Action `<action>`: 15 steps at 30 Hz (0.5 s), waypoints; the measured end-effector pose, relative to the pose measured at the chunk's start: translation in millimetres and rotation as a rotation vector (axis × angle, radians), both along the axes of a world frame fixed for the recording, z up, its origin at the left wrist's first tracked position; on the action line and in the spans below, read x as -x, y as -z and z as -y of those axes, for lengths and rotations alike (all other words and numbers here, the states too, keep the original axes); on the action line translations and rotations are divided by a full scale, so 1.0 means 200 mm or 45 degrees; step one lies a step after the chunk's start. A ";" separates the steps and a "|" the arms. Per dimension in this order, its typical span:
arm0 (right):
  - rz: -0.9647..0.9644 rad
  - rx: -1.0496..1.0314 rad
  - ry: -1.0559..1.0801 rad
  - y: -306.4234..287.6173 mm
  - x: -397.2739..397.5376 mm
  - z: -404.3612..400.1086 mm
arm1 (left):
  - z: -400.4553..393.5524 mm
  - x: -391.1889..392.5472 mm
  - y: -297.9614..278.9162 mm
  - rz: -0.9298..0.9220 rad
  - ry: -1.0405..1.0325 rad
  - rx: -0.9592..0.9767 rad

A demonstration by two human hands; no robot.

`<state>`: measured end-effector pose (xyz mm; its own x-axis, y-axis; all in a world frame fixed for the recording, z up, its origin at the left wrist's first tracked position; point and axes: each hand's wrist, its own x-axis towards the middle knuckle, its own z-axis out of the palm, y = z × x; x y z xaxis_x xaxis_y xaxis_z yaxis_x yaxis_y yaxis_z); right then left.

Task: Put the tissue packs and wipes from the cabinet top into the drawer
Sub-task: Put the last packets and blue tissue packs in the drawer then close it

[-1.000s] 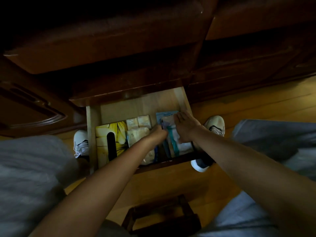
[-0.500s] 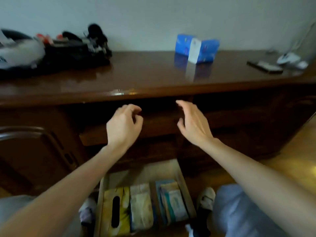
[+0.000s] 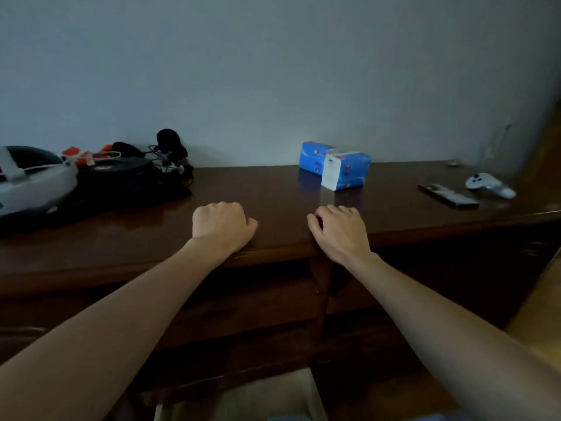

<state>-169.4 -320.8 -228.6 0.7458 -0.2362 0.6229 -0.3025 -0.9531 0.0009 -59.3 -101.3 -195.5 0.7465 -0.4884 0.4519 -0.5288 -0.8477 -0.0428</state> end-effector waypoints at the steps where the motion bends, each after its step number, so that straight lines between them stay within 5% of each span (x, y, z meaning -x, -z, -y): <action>1: 0.001 -0.013 -0.016 -0.03 -0.03 0.03 | 0.06 -0.04 -0.01 -0.025 0.016 0.011; 6: 0.014 -0.140 -0.062 -0.13 -0.22 0.25 | 0.36 -0.29 -0.02 -0.152 0.187 0.142; 11: 0.118 -0.158 0.180 -0.23 -0.52 0.56 | 0.68 -0.52 -0.01 -0.274 0.329 0.258; 15: 0.275 -0.543 0.307 -0.34 -0.73 0.84 | 0.88 -0.64 0.04 -0.382 0.397 0.387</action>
